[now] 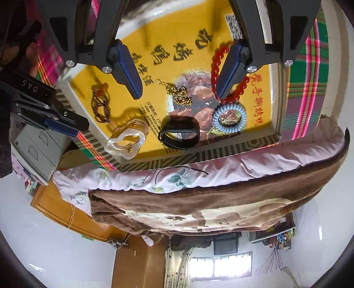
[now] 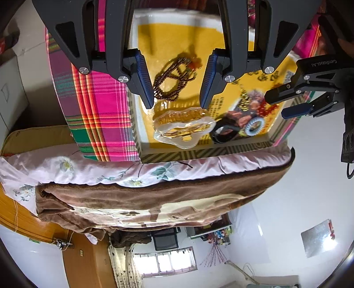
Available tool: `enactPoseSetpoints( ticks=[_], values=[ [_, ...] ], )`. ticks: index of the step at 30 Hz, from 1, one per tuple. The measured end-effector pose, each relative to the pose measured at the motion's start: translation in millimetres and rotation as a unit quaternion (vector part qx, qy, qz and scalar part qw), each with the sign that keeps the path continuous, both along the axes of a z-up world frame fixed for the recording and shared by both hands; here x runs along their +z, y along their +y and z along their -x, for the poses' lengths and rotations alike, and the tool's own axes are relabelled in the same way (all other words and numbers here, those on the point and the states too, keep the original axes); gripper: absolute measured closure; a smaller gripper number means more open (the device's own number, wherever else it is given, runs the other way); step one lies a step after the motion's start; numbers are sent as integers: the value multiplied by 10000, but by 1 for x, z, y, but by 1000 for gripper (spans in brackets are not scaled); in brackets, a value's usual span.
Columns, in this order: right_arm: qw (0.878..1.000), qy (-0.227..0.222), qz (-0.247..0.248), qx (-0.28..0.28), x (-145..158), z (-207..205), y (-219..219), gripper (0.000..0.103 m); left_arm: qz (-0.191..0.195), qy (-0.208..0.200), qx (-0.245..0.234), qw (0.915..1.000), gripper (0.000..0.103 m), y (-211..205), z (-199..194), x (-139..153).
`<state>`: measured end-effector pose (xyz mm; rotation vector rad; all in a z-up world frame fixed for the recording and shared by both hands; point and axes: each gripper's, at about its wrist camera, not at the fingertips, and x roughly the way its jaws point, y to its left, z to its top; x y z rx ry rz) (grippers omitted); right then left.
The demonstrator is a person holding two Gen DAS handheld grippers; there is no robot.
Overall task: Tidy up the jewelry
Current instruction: 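Open the left tool to drop the gold chain while the right tool releases the dark beads onto the lid, then move the right tool to the lilac coiled bracelet and close on it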
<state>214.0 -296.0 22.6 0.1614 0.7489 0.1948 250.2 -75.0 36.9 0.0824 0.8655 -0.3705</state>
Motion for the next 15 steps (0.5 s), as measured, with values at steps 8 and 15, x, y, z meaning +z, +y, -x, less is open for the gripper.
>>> enactPoseSetpoints(
  ticks=[8,15],
  values=[
    [9997,-187,-96,91,19,33,4,59,134,-183,111,9997,32,11,45,21],
    [9992,-238,-145,298,22,66,12,59,249,-288,286,9989,29,29,82,30]
  ],
)
